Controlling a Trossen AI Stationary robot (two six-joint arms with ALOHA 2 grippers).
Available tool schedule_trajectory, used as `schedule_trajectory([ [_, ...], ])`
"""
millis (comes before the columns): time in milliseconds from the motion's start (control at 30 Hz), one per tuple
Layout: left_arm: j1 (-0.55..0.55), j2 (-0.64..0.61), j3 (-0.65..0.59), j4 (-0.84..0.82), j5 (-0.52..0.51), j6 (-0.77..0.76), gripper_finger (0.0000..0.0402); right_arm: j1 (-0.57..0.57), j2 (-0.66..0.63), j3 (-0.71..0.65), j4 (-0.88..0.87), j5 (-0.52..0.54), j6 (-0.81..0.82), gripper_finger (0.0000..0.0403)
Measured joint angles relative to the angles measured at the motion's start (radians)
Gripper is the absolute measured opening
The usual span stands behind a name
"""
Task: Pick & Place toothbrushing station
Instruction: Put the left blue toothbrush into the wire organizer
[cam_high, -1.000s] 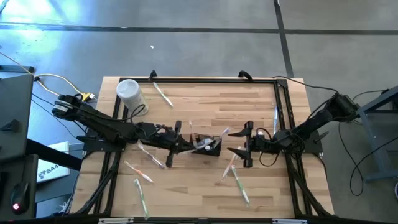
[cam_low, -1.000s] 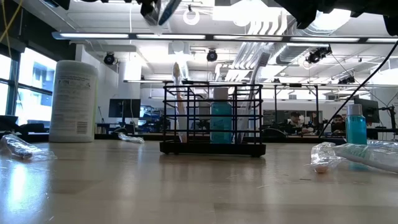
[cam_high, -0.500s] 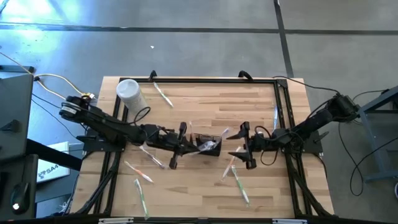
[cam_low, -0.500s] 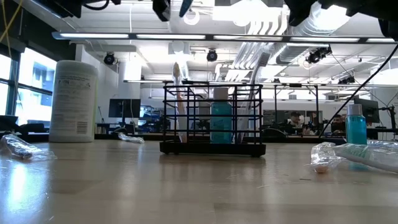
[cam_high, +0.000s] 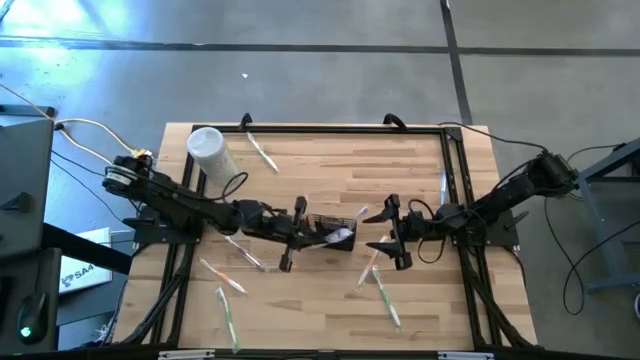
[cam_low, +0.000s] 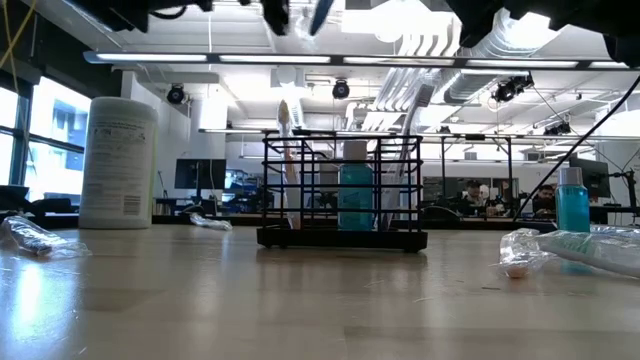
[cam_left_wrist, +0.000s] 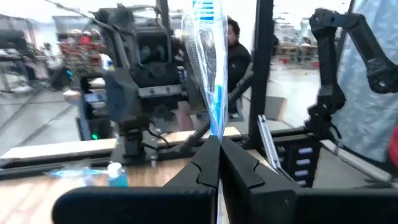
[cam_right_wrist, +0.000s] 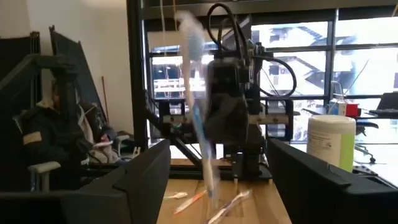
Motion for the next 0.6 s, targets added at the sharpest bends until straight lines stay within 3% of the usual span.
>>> schedule_trajectory([
  [200, -0.001, 0.101, 0.093, 0.002, 0.032, 0.016, 0.0, -0.008, 0.0, 0.0, 0.01, -0.029, 0.022, 0.0258],
  [333, 0.0, 0.123, 0.13, 0.008, -0.025, 0.015, 0.0, -0.008, 0.0, 0.0, 0.011, -0.086, 0.017, 0.0258],
  [600, 0.02, 0.191, 0.189, -0.036, -0.062, 0.001, 0.0, -0.008, 0.0, 0.0, 0.017, -0.081, -0.022, 0.0258],
])
